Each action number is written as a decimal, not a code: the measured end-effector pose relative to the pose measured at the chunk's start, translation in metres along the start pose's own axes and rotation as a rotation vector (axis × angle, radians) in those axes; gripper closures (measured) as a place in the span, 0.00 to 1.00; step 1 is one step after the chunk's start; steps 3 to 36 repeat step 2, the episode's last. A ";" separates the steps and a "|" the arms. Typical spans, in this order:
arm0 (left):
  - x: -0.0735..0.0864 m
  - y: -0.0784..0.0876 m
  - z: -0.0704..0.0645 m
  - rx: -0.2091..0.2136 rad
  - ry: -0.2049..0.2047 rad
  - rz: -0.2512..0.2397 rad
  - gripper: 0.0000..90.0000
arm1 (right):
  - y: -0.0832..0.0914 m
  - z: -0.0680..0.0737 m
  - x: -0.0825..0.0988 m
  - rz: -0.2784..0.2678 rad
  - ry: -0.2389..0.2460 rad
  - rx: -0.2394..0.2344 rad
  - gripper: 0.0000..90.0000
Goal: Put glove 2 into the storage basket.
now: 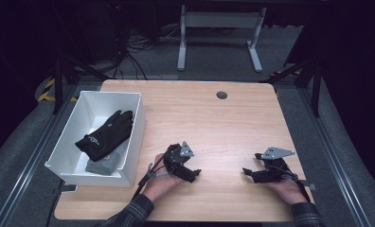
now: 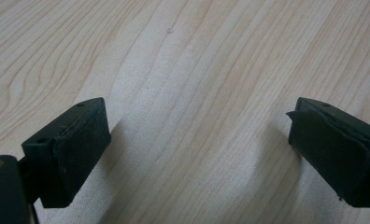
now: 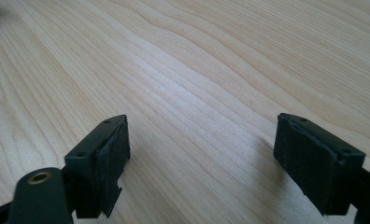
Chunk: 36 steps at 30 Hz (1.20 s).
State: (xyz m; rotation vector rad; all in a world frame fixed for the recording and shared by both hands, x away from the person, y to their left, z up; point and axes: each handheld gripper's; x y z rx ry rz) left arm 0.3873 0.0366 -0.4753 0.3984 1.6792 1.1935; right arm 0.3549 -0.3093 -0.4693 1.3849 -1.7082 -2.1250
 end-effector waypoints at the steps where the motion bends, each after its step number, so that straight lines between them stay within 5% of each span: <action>1: 0.000 0.000 0.000 -0.001 -0.002 -0.003 0.06 | 0.000 0.000 0.000 0.000 0.000 0.000 0.21; 36: 0.000 0.000 0.000 -0.001 -0.002 -0.003 0.06 | 0.000 0.000 0.000 0.000 0.000 -0.001 0.21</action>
Point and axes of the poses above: each handheld gripper's, and its own axes: y roughly backward along the jaws, x roughly out of its underside, z roughly to its left, and after that the axes turned 12 degrees about z, right-handed
